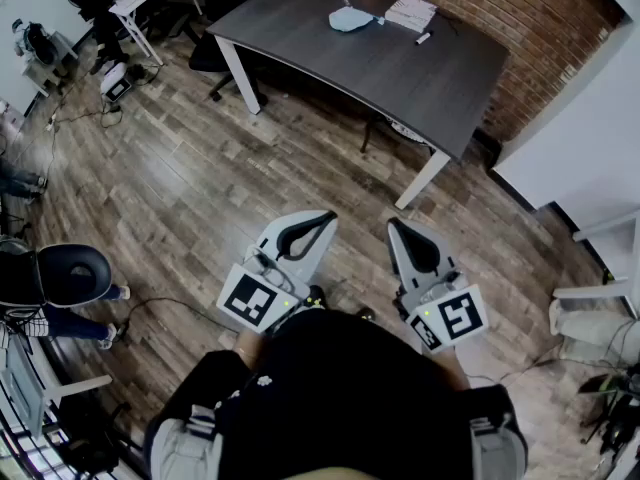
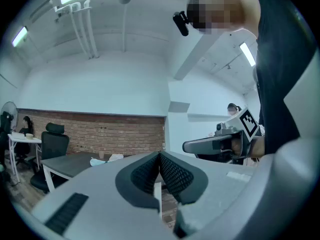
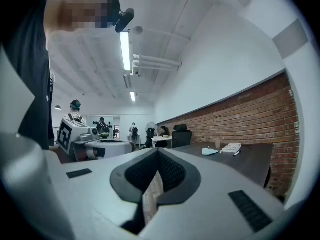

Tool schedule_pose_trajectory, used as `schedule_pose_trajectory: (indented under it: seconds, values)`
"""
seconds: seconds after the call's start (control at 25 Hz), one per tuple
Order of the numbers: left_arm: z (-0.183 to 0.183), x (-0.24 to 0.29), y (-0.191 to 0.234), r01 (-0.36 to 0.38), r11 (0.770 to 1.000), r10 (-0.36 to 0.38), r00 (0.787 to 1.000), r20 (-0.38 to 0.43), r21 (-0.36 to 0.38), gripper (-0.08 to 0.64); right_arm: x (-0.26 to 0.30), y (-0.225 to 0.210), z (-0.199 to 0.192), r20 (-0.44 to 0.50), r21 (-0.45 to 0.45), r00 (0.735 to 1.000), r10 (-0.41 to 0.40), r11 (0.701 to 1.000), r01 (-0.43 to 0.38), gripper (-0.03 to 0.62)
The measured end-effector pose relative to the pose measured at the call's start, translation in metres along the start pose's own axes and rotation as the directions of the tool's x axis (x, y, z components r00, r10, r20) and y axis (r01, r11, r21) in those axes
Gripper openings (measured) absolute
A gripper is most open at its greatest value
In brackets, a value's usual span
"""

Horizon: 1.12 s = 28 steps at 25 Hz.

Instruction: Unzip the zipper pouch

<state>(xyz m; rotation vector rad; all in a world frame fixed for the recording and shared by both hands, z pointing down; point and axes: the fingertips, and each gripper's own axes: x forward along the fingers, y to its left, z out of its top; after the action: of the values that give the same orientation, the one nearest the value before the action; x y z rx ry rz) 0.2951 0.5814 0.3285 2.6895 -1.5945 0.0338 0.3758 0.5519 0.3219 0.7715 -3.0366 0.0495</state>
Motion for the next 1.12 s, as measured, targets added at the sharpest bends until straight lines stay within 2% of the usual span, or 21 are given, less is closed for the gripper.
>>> schedule_pose_trajectory:
  seconds: [0.2,0.36,0.52,1.12]
  values:
    - [0.000,-0.001,0.003,0.000,1.000,0.000,1.000,0.000,-0.003,0.005,0.002,0.000,-0.002,-0.028,0.017,1.000,-0.012,1.000,0.012,-0.003]
    - [-0.001,-0.003,0.004,0.000,1.000,0.000,1.000,0.002,-0.005,0.005,0.003,0.003,-0.001,-0.006,0.004,1.000,-0.002,1.000,0.002,-0.003]
    - [-0.002,-0.005,0.006,0.001,1.000,-0.001,1.000,0.004,-0.009,0.005,0.006,0.004,-0.001,0.006,0.030,1.000,-0.005,1.000,0.005,-0.003]
    - [-0.008,-0.016,0.046,0.003,1.000,-0.003,1.000,0.017,-0.030,0.005,0.042,0.012,-0.004,0.008,0.055,1.000,-0.018,0.998,0.017,-0.002]
